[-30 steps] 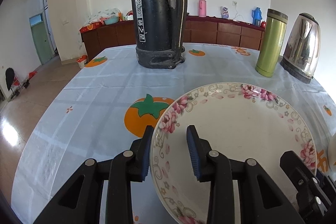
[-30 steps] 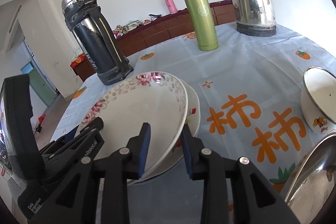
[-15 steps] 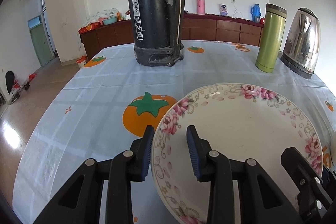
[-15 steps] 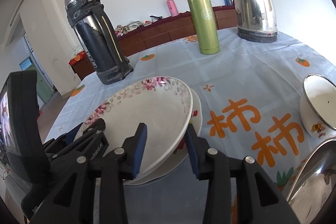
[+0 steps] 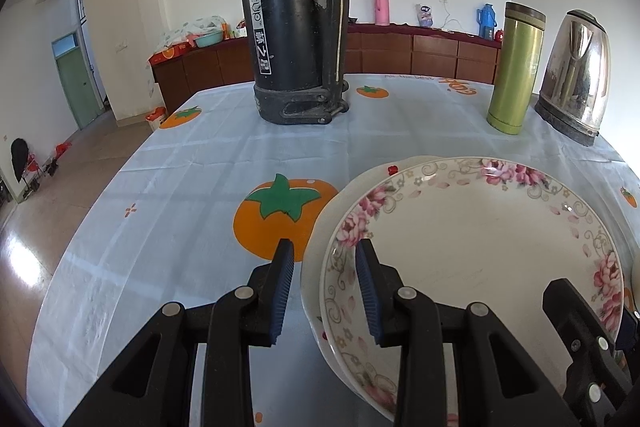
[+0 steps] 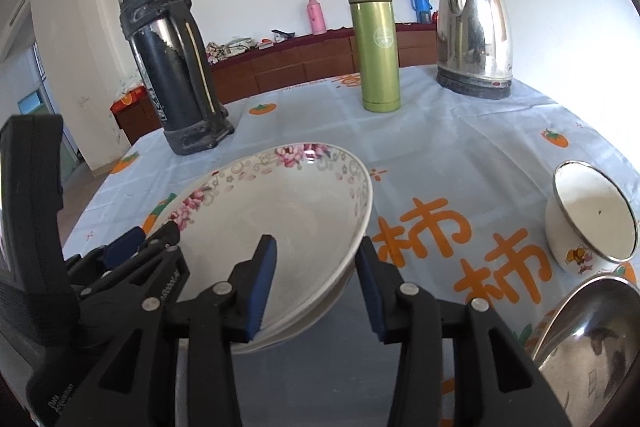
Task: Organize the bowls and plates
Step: 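Lower the pink-floral plate onto the red-flower plate and open both grippers, then withdraw both grippers from the plate stack toward the stainless steel bowl, then move both grippers to the rim of the pink plastic bowl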
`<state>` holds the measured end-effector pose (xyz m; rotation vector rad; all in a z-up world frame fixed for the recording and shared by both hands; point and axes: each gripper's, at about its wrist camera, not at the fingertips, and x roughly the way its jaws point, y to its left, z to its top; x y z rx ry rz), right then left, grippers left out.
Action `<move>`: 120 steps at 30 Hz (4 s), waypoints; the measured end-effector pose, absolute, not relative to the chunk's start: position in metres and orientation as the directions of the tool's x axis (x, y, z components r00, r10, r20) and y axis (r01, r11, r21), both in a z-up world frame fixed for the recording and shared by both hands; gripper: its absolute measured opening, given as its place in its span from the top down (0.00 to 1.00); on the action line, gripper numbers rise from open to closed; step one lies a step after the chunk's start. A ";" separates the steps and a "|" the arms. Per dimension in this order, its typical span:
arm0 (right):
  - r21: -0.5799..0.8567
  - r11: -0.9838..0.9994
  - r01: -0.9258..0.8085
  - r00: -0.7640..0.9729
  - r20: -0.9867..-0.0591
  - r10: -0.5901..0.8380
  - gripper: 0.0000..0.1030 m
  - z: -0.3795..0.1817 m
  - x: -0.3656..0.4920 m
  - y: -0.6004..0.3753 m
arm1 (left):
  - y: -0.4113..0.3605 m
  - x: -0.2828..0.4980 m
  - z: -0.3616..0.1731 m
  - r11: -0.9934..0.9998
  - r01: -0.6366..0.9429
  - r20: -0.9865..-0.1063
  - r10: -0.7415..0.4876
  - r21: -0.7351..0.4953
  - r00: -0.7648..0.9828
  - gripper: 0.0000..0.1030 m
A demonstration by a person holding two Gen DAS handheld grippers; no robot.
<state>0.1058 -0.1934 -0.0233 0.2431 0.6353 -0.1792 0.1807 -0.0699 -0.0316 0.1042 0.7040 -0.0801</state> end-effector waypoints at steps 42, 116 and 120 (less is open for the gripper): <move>0.135 0.950 0.282 0.917 -0.328 -0.226 0.04 0.006 0.012 -0.166 | -0.019 0.097 -0.017 1.000 0.010 -0.545 -0.007 0.003 0.839 0.28; 0.077 0.962 0.262 0.944 -0.229 -0.239 0.04 0.027 -0.198 -0.195 | -0.080 -0.092 -0.008 0.959 0.277 -0.507 -0.211 0.057 0.836 0.28; 0.082 0.946 0.312 0.926 -0.250 -0.284 0.05 0.027 -0.227 -0.231 | -0.096 -0.110 -0.006 0.942 0.335 -0.532 -0.281 0.006 0.799 0.28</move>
